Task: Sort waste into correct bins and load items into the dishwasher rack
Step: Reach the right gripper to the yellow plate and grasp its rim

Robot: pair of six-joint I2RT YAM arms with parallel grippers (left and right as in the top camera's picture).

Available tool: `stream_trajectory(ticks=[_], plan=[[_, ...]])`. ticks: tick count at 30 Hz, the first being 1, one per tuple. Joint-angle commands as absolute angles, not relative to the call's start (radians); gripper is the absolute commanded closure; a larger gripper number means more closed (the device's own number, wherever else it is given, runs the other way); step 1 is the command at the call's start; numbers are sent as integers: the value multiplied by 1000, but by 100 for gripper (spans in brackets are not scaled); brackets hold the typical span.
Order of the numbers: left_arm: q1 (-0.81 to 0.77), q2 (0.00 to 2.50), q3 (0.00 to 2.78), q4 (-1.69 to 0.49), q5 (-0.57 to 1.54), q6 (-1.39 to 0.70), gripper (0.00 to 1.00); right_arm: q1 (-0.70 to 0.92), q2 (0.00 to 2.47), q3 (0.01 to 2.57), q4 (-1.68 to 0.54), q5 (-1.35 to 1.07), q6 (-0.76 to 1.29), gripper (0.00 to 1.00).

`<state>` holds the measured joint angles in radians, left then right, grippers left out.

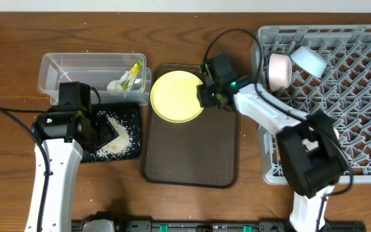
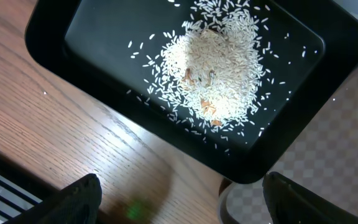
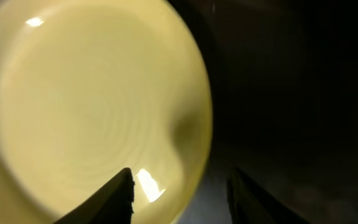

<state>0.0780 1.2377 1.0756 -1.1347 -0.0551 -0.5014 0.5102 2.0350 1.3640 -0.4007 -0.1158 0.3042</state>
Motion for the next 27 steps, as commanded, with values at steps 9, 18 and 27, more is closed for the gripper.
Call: stream_trajectory(ticks=[9,18,27], plan=[[83,1234,1082,-1140,-60,-515,14,519,2079,1375,-487,46,371,82],[83,1234,1082,-1140,-59,-515,14,490,2072,1375,-601,56,370,99],[83,1234,1082,-1140,-59,-515,14,438,1902,1376,-667,57,322,99]])
